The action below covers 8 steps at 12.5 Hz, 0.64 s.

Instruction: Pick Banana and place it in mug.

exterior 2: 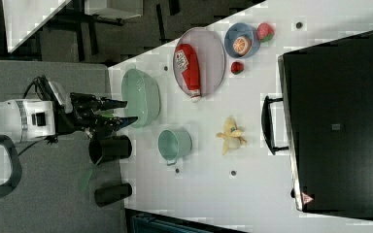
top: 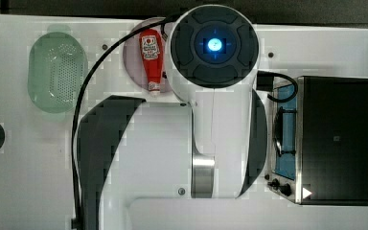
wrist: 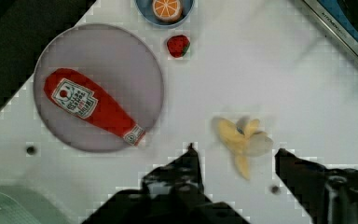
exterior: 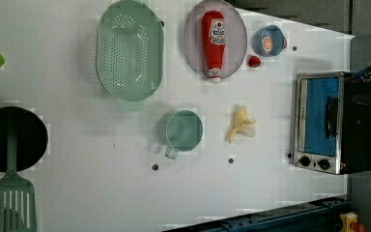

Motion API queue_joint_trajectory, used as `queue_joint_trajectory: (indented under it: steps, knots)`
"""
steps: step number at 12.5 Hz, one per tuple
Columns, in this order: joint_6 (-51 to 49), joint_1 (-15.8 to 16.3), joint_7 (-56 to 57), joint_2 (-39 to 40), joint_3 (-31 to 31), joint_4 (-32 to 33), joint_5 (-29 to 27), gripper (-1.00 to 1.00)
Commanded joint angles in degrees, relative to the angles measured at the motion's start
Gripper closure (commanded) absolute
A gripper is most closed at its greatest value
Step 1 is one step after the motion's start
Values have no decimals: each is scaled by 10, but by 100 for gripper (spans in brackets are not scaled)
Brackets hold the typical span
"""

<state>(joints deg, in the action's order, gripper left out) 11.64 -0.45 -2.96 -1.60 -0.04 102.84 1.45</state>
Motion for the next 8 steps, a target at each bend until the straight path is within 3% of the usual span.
queue_joint_trajectory:
  steps: [1, 3, 8]
  knots:
    - [-105, -17, 47, -217, -33, 150, -10, -54]
    - [-103, -16, 50, -215, -33, 170, -10, -100]
    - [37, -13, 112, -169, -23, 282, -11, -100]
